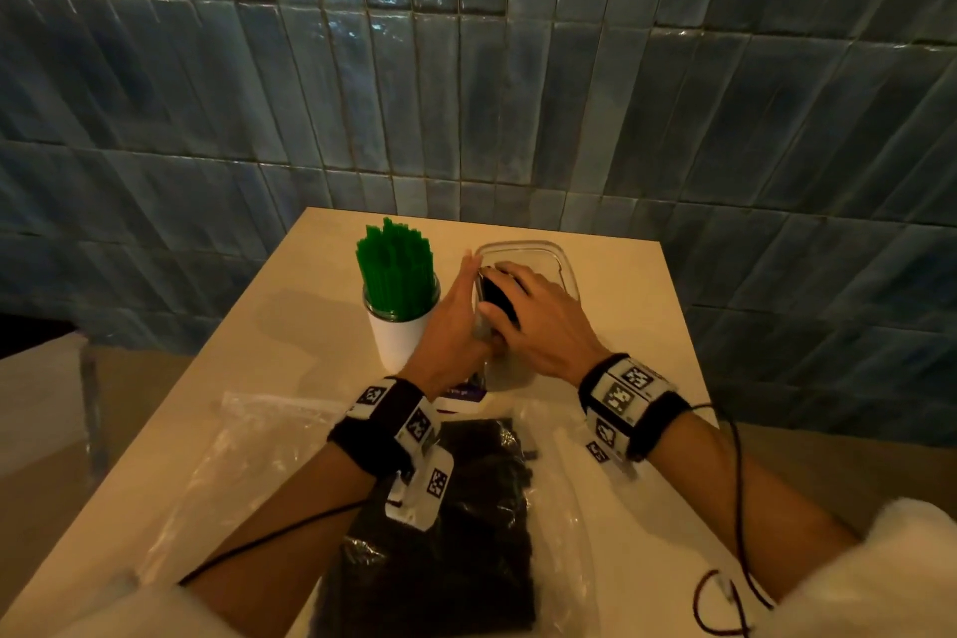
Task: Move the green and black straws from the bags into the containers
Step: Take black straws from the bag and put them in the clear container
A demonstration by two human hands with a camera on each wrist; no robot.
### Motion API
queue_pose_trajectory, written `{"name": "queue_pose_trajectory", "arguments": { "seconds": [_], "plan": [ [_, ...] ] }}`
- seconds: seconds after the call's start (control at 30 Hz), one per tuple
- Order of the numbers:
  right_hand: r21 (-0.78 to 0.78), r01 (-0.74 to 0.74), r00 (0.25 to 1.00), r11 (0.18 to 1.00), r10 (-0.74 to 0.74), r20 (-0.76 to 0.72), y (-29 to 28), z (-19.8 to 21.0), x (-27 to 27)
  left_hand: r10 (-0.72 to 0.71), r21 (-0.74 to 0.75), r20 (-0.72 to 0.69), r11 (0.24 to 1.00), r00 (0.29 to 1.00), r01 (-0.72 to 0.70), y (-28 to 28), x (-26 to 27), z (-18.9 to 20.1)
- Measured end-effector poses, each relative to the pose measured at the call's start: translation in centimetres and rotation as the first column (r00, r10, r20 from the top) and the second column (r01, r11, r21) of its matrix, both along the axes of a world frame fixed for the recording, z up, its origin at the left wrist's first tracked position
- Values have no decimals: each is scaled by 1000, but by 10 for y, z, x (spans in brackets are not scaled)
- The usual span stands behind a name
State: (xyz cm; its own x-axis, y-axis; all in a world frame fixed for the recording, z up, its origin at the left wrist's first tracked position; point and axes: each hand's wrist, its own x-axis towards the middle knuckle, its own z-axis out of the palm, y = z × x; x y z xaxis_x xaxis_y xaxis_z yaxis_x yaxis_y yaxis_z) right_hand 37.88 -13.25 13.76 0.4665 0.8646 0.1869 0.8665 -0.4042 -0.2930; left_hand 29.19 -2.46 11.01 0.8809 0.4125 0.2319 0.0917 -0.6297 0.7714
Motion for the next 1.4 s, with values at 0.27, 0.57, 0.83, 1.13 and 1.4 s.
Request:
{"name": "queue_pose_trajectory", "arguments": {
  "seconds": [0.27, 0.57, 0.83, 1.13, 1.4],
  "plan": [
    [-83, 8, 987, 996, 6, 161, 12, -7, 14, 271, 126, 118, 950, 955, -285, -31, -51, -43],
    [178, -41, 991, 983, 17, 136, -12, -24, 14, -154, -16, -752, 976, 641, 215, -67, -103, -94],
    [-127, 416, 690, 900, -404, -601, -85, -90, -35, -144, -22, -765, 980, 627, 198, -81, -114, -108],
    [-276, 0, 650, 961, -209, -731, -98, -104, -70, -182, 134, -716, 912, 674, 388, -82, -94, -95],
    [-222, -50, 881, 974, -61, -470, -83, -120, -54, -161, 162, -563, 940, 811, 299, -72, -98, -107]
  ]
}}
